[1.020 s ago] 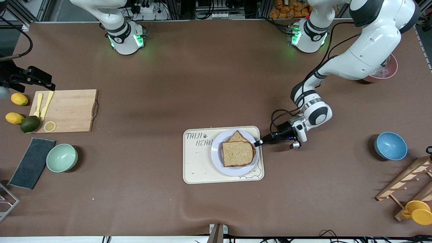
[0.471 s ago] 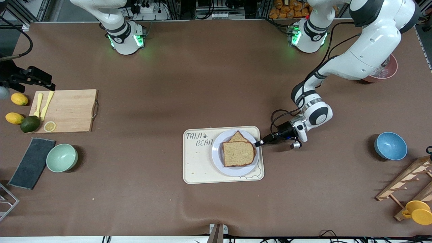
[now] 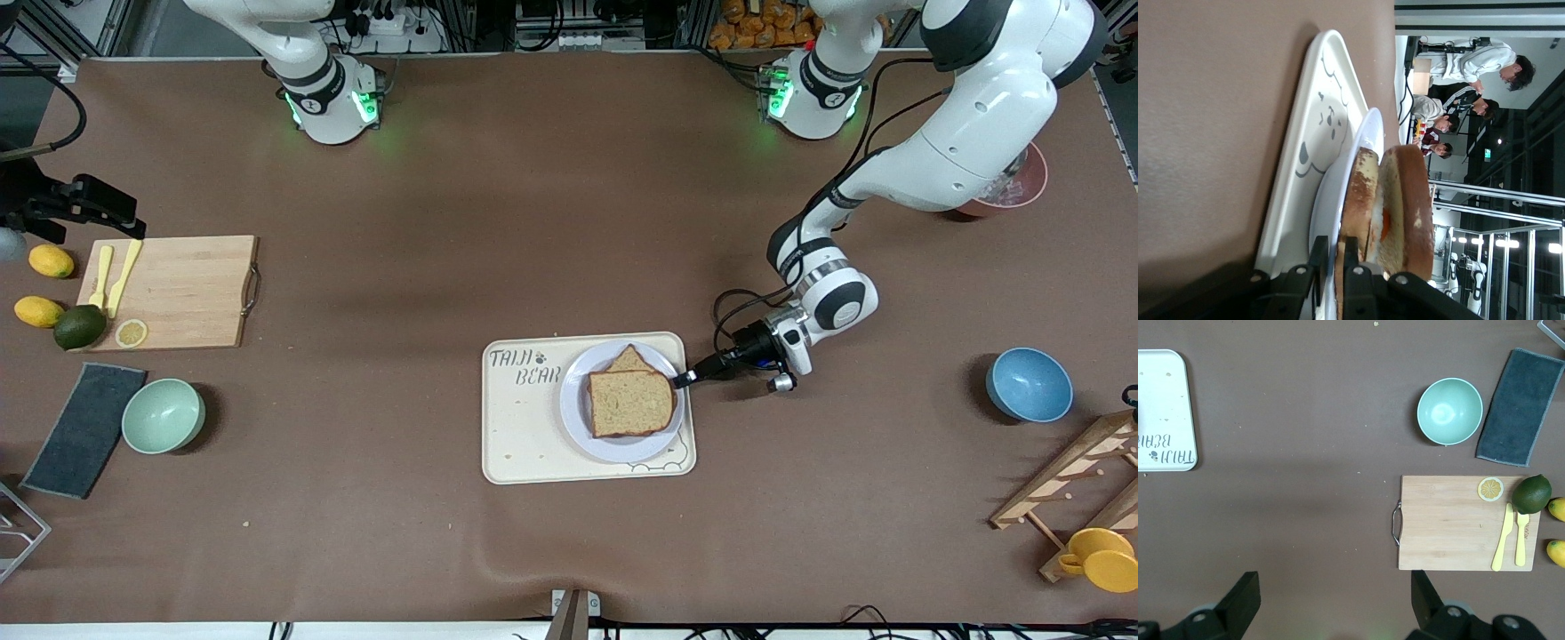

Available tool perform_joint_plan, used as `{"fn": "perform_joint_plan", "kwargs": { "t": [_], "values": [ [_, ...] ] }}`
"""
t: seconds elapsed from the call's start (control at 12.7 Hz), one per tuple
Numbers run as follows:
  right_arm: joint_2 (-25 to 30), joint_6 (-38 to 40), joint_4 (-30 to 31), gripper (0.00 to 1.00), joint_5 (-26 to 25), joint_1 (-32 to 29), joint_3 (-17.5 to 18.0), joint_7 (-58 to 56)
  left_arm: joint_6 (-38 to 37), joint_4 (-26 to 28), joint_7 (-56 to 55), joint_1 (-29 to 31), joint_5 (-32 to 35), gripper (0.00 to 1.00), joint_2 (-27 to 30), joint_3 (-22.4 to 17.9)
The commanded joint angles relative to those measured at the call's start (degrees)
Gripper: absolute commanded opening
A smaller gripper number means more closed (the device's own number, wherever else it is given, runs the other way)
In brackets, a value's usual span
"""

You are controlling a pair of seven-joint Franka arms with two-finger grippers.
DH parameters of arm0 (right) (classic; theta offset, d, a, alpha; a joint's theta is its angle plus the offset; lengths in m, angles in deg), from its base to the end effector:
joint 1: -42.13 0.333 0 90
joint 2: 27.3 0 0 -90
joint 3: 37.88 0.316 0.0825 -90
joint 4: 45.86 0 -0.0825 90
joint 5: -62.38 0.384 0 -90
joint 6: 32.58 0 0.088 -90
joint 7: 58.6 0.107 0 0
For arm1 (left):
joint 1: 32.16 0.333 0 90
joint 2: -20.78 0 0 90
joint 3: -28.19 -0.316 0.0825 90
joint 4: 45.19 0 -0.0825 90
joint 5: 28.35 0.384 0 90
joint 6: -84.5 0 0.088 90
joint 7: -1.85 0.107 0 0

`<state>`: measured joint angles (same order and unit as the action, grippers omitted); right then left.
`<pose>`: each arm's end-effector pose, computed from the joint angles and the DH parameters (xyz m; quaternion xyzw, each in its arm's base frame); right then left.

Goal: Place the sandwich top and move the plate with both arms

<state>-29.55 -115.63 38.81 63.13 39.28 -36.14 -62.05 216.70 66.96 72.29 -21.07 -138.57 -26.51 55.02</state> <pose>0.5543 -0.0096 0.6359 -0.9992 -0.0210 0.0334 0.0085 0.5512 -0.1846 0.0839 0.7665 0.1958 0.0989 0.6037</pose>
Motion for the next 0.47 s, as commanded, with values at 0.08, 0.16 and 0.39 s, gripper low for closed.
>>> {"fn": "perform_joint_plan", "kwargs": {
  "t": [0.08, 0.16, 0.39],
  "values": [
    [0.5, -0.4, 0.5, 1.0, 0.0, -0.4, 0.1, -0.4, 0.8, 1.0, -1.4, 0.7, 1.0, 0.18, 0.4, 0.0],
    [0.5, -0.4, 0.5, 1.0, 0.0, -0.4, 0.1, -0.4, 0.9, 1.3, -1.4, 0.7, 1.0, 0.18, 0.9, 0.0],
    [0.5, -0.4, 0.5, 1.0, 0.0, -0.5, 0.1, -0.4, 2.3, 1.8, -1.3, 0.8, 1.0, 0.18, 1.0, 0.0]
  ]
}}
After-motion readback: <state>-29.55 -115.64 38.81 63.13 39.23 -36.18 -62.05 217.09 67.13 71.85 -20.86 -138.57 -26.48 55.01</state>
